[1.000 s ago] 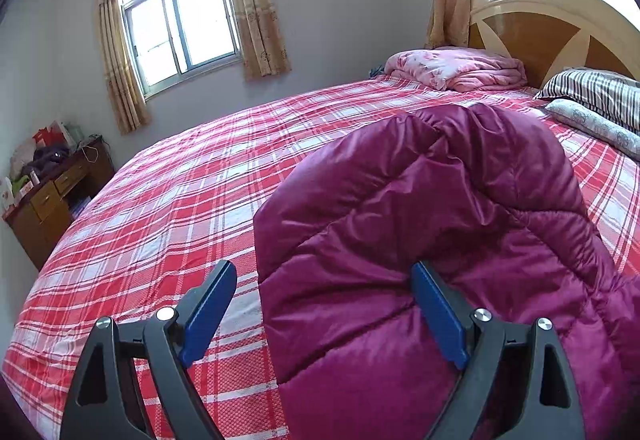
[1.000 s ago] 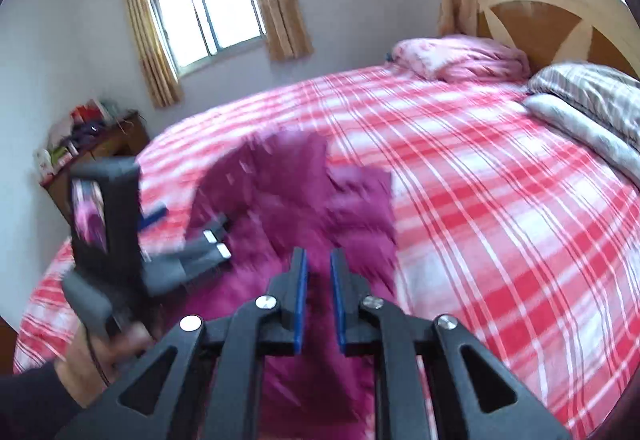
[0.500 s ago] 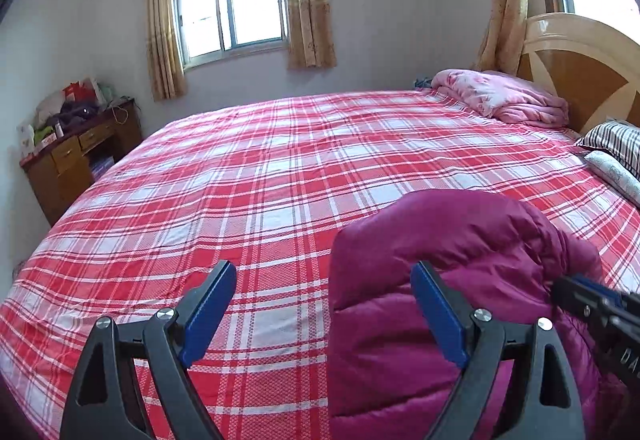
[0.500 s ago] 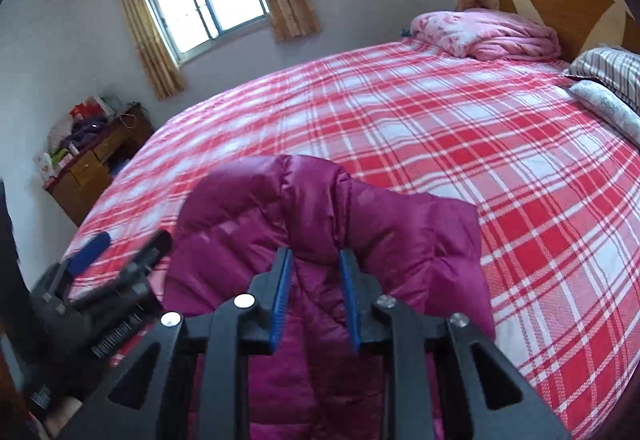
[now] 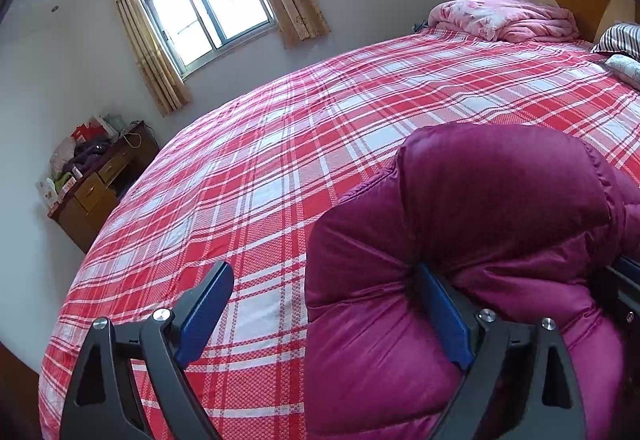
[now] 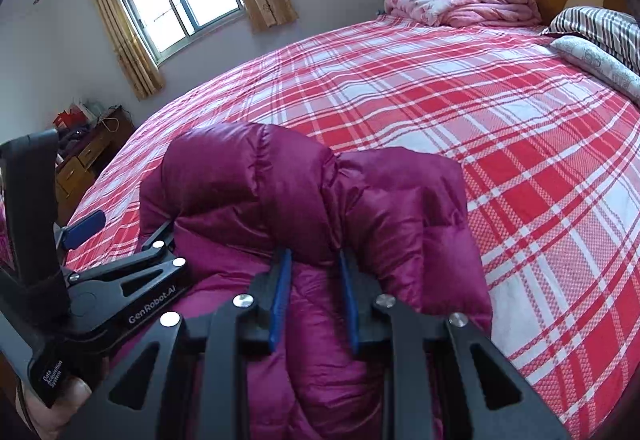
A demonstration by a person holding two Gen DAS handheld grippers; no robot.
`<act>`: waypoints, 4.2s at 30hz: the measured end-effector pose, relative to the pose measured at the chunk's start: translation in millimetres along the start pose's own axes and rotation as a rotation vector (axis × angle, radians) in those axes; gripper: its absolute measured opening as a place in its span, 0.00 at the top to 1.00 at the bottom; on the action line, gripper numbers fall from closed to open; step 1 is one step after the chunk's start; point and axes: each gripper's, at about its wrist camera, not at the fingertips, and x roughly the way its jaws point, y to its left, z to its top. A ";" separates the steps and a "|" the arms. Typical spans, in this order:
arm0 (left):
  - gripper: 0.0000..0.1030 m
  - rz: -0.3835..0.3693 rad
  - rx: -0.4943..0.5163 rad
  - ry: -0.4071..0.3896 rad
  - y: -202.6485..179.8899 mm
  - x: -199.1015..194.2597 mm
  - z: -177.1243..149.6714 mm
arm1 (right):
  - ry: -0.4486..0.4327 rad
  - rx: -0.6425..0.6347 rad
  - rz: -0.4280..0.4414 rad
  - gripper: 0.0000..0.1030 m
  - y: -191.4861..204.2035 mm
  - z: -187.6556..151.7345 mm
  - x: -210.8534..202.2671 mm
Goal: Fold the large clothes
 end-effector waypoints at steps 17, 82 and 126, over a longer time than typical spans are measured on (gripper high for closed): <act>0.09 -0.065 -0.028 0.035 -0.6 14.2 -6.5 | 0.039 -0.018 -0.047 0.74 3.8 -2.9 11.9; 0.70 -0.220 -0.307 0.005 241.1 -175.6 -135.8 | 0.204 -0.140 0.513 0.78 102.3 -56.8 -78.7; 0.31 -0.067 -0.388 0.005 323.2 -197.4 -216.9 | 0.161 -0.311 0.393 0.30 173.8 -86.8 -90.9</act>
